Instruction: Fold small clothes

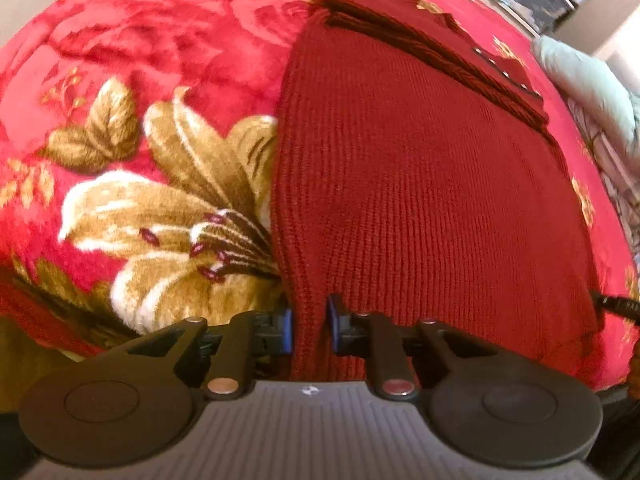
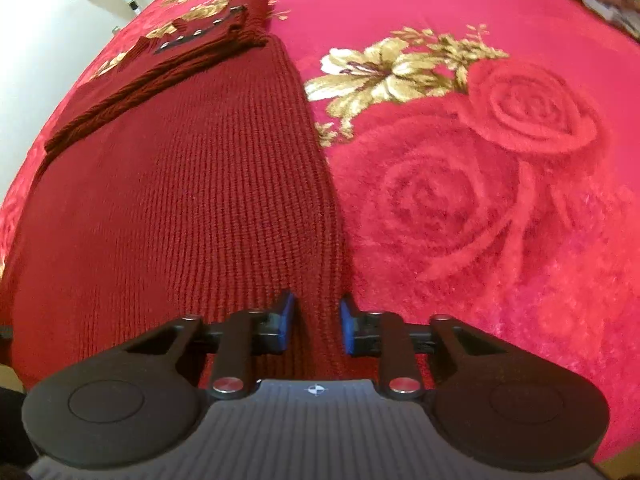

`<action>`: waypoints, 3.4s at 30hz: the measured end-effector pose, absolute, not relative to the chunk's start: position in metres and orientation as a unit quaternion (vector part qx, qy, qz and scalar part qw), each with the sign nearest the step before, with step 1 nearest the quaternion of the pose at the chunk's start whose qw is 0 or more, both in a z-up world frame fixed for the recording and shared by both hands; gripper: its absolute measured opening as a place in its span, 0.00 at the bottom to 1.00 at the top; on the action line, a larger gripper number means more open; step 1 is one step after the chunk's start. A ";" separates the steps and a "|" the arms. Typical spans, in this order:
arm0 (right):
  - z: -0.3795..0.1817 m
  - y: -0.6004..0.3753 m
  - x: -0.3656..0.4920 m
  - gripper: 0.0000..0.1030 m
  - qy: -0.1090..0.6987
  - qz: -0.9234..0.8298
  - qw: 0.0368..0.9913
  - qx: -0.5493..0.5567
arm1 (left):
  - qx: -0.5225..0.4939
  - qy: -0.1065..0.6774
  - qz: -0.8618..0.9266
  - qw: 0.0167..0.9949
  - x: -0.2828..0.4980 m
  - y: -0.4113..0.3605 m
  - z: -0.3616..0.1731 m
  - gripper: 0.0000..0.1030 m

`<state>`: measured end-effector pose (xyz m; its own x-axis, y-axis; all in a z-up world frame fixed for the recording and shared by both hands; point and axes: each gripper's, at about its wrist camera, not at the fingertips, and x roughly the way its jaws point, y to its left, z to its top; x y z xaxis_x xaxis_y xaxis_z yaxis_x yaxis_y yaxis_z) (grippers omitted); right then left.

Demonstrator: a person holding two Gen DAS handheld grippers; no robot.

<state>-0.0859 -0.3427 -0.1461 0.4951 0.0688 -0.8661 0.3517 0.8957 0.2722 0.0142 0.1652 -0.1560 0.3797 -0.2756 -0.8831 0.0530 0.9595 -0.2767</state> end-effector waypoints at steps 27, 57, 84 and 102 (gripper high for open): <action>-0.076 -0.350 -0.101 0.11 0.404 -0.044 0.880 0.246 | -0.039 0.447 -0.196 0.872 -0.008 0.154 -0.067 0.10; -0.023 -0.423 -0.026 0.03 0.298 -0.051 0.879 0.369 | -0.194 0.416 -0.205 0.864 0.139 0.227 -0.036 0.11; -0.155 -0.420 0.077 0.13 0.430 -0.038 0.807 0.403 | -0.120 0.461 -0.133 0.869 0.203 0.198 -0.127 0.13; -0.105 -0.428 0.081 0.09 0.335 -0.078 0.871 0.352 | -0.137 0.415 -0.079 0.896 0.210 0.201 -0.111 0.13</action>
